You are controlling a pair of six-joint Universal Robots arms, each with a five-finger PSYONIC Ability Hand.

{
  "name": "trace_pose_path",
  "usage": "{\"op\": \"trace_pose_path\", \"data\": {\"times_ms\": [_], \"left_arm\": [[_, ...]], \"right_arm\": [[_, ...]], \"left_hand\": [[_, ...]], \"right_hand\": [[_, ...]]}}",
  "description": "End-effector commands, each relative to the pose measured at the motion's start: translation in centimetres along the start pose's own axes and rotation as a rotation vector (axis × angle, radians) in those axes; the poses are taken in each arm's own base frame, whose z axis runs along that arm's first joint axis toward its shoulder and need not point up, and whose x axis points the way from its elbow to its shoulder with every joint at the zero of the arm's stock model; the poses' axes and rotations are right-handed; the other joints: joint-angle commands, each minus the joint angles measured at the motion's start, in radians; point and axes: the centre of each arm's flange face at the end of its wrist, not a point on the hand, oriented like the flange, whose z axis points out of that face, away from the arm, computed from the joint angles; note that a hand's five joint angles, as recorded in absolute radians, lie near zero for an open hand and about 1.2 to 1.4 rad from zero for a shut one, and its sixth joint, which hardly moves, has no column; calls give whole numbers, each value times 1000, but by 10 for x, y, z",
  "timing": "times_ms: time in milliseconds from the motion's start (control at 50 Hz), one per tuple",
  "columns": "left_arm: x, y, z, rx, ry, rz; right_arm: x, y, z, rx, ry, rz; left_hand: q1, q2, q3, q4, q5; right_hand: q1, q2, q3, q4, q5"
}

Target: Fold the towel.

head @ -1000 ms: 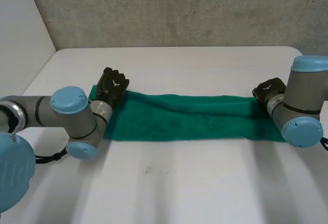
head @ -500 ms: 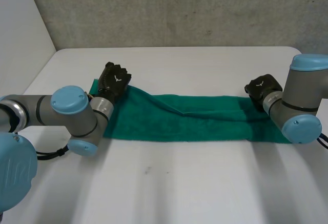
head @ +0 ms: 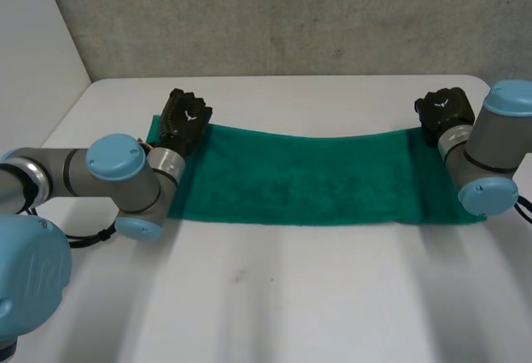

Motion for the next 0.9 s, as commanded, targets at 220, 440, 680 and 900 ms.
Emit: {"op": "trace_pose_path", "data": {"times_ms": [220,440,680,900], "left_arm": [[-17,-23,-10,85,-36,9],[-47,-52,-52,41,-35,-48],[-58,-69,-105,-30,10,-419],[-49,-64,-119,-111,61,-508]], "right_arm": [[34,-12,-17,-69,83,85],[64,-14,-76,-184,-47,208],[51,40,-115,-335,-192,311],[47,64,-104,-322,-168,303]], "left_hand": [[-961,-1026,-1020,-1020,-984],[-961,-1026,-1020,-1020,-984],[-961,-1026,-1020,-1020,-984],[-961,-1026,-1020,-1020,-984]], "right_hand": [[-708,-886,-888,-892,-881],[-708,-886,-888,-892,-881],[-560,-738,-740,-744,-733],[-329,-506,-508,-512,-501]]}}
